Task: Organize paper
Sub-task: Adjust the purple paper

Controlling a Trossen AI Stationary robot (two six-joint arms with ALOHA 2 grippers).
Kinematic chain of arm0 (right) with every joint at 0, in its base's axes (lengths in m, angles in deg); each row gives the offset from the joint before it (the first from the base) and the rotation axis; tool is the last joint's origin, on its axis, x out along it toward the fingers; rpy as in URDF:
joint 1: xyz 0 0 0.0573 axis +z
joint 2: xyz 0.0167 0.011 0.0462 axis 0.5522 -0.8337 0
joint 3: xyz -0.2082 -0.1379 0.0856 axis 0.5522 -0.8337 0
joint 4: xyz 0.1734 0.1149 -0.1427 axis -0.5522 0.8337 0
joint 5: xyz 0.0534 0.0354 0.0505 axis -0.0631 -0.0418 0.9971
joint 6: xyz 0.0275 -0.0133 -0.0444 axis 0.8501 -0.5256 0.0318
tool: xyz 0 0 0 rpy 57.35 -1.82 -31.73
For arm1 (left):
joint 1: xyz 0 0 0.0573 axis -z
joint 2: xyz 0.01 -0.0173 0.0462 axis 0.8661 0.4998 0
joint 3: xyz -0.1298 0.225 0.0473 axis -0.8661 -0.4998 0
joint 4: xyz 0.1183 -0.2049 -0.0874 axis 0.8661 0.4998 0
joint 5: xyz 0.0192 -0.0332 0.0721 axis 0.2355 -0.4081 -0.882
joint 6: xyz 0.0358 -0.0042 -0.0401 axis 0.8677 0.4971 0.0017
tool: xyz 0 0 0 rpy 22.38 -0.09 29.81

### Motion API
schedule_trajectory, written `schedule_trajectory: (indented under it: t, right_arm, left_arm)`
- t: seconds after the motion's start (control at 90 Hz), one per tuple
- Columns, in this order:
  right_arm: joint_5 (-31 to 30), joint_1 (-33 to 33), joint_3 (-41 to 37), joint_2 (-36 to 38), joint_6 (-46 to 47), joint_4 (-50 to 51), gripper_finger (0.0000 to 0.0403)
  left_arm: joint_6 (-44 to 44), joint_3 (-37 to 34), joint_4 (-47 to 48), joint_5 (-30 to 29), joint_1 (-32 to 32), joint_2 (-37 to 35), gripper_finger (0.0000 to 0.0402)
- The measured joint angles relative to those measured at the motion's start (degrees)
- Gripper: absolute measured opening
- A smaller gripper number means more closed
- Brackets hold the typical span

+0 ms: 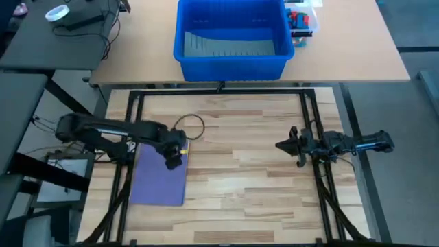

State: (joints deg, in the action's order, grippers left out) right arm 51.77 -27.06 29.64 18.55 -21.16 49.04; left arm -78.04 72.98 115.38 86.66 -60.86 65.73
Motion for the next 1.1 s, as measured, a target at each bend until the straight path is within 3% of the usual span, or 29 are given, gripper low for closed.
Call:
schedule_trajectory:
  t: [0.111,0.178,0.689,0.756,0.922,1.011,1.1]
  right_arm:
    - [-3.19,-2.05,0.00,0.00,17.86,0.27,0.0000]
    - [-4.54,-3.81,0.00,-0.09,22.77,0.17,0.0000]
    - [-4.95,-14.89,0.01,-1.65,22.83,-0.12,0.0000]
    - [-4.93,-15.19,0.02,-2.03,22.83,-0.35,0.0000]
    - [-4.83,-15.23,0.02,-2.08,22.83,-0.12,0.0000]
    - [-4.61,-15.20,0.02,-2.54,22.74,0.17,0.0000]
    - [-4.54,-15.24,0.02,-3.68,22.76,0.23,0.0000]
  left_arm:
    - [0.70,-3.85,-6.52,0.55,-0.40,2.77,0.0000]
    - [1.02,-5.27,-9.49,1.38,-0.56,4.14,0.0000]
    - [5.44,-4.13,-37.57,5.74,-0.83,10.54,0.0000]
    - [6.90,-1.40,-33.92,6.05,-0.72,9.08,0.0000]
    - [7.62,2.54,-7.13,-0.74,-0.02,4.05,0.0000]
    - [7.19,-0.28,-1.67,-1.59,0.00,1.72,0.0000]
    - [7.07,-4.31,-2.02,1.12,0.23,1.04,0.0000]
